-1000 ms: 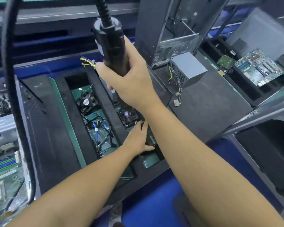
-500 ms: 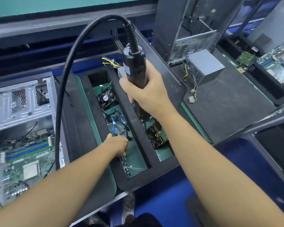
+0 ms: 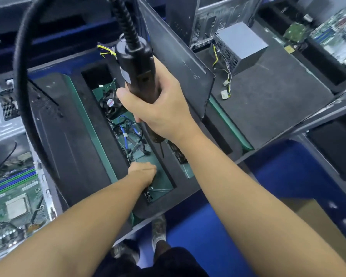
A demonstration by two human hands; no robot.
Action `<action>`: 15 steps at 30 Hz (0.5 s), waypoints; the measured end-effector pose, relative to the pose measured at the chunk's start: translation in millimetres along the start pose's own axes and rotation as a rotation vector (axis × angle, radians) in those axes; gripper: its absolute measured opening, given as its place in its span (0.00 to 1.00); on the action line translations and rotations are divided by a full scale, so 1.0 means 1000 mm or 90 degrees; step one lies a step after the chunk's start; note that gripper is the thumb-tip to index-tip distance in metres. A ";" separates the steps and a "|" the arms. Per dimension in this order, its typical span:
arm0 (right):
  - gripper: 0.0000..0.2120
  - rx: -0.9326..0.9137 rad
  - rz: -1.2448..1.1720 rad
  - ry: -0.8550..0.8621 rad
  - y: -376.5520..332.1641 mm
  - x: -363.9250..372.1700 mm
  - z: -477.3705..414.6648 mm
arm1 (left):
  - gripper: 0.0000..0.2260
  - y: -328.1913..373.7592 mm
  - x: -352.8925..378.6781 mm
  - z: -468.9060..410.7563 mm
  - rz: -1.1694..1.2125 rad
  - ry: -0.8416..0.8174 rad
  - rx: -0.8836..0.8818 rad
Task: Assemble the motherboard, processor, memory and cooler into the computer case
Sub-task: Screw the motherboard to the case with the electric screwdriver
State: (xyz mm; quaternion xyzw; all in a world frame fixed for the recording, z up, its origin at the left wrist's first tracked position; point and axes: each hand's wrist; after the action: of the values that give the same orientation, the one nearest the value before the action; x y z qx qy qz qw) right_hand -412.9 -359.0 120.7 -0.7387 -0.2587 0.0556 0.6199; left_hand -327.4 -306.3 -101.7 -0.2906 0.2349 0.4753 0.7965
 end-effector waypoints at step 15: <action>0.09 0.005 -0.021 0.043 0.009 -0.012 0.006 | 0.13 0.007 0.011 -0.016 -0.161 0.037 0.133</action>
State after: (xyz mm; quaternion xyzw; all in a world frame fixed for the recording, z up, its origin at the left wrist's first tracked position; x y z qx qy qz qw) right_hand -422.6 -359.6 107.7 -0.7332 -0.2499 0.0215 0.6321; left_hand -330.3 -307.7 -122.4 -0.2473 0.2672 0.3355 0.8688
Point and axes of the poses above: each hand's wrist, its own z-axis away from the middle knuckle, its own x-axis out of the palm, y = z × x, and after that the axes turned 13 degrees about -z, right-handed
